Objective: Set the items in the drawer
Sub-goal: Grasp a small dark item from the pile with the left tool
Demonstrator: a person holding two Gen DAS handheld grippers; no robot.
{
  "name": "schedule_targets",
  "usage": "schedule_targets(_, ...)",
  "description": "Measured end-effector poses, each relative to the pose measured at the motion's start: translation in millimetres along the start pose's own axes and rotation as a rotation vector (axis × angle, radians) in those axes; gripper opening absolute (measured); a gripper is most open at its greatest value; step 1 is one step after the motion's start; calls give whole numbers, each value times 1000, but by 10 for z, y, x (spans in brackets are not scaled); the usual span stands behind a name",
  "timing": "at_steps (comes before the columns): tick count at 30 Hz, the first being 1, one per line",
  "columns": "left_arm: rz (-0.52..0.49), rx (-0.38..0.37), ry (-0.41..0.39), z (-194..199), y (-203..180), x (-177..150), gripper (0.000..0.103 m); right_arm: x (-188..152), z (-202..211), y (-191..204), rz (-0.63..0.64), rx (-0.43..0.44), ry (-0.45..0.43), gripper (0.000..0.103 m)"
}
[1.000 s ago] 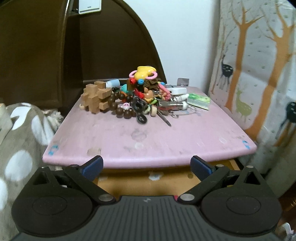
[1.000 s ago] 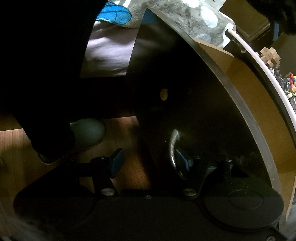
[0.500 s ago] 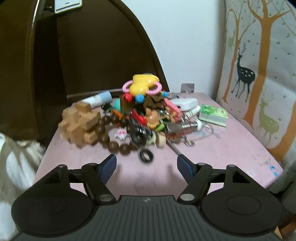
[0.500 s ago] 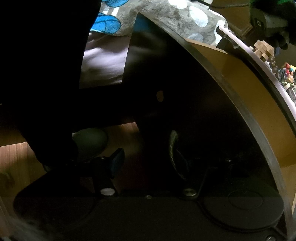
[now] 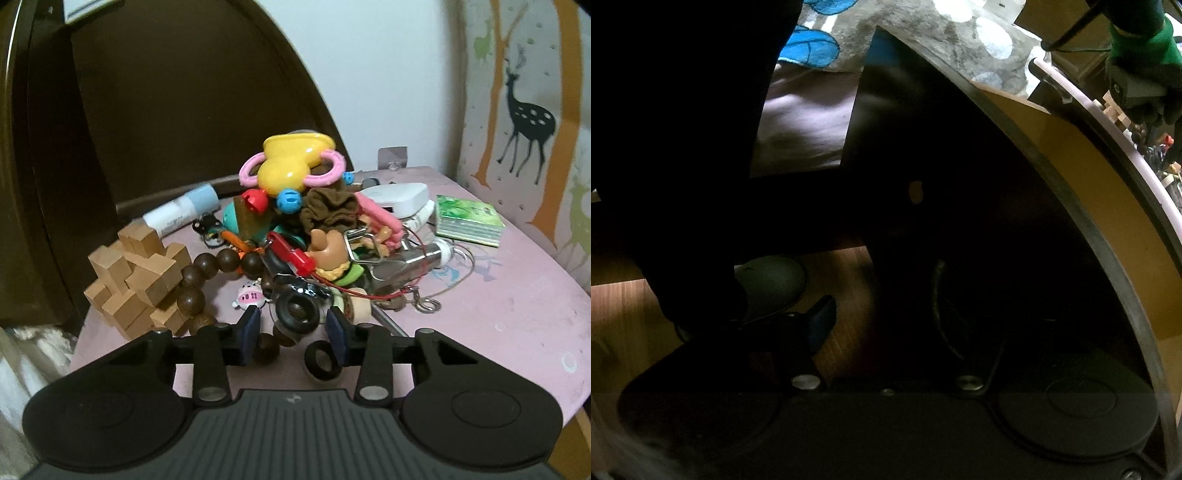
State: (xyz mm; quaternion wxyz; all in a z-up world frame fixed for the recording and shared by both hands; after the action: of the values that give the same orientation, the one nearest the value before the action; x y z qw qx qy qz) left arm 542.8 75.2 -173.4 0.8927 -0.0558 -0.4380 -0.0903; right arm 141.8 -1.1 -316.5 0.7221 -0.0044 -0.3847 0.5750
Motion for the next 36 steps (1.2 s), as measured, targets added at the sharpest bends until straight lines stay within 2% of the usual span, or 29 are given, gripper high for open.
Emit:
schedule_targets(2,23,-9,2,-32,25,7,37,-1,0,-1,2,0,-1,66)
schedule_targets(3,16,-16,3,-39,10,13,30,-1,-1,0,3,0,-2,66)
schedule_targets(6,-5,-15,6,-25,-39,25,26,0,-4,0,4,-1,-3,66)
schedule_targets(10,22,-24,-5,81,-51,35,22,4,-12,5,10,-3,-4,66)
schedule_targets(18,20,-6,-39,478,-86,61,16,8,-17,7,19,-6,-1,66)
schedule_targets(20,20,4,-45,576,-71,71,9,10,-18,5,19,-7,1,66)
schedule_targets(29,29,-1,-59,1051,-57,36,9,16,-35,1,30,-10,6,66)
schedule_targets(36,35,-50,-77,1597,-186,-110,9,21,-46,6,38,-13,8,66)
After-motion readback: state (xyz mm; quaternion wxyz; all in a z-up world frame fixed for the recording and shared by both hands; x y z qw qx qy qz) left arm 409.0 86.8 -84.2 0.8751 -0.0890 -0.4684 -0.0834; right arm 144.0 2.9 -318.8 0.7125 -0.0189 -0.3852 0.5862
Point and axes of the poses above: each gripper's, at about its wrist camera, not at the fingertips, and z roughly against the way its jaws point, y to its left, x to its top, the point moved 10 cm from there along -z, roughly the way its jaws point, and after that the axes turned 9 degrees about -x, right-handed, at the moved point
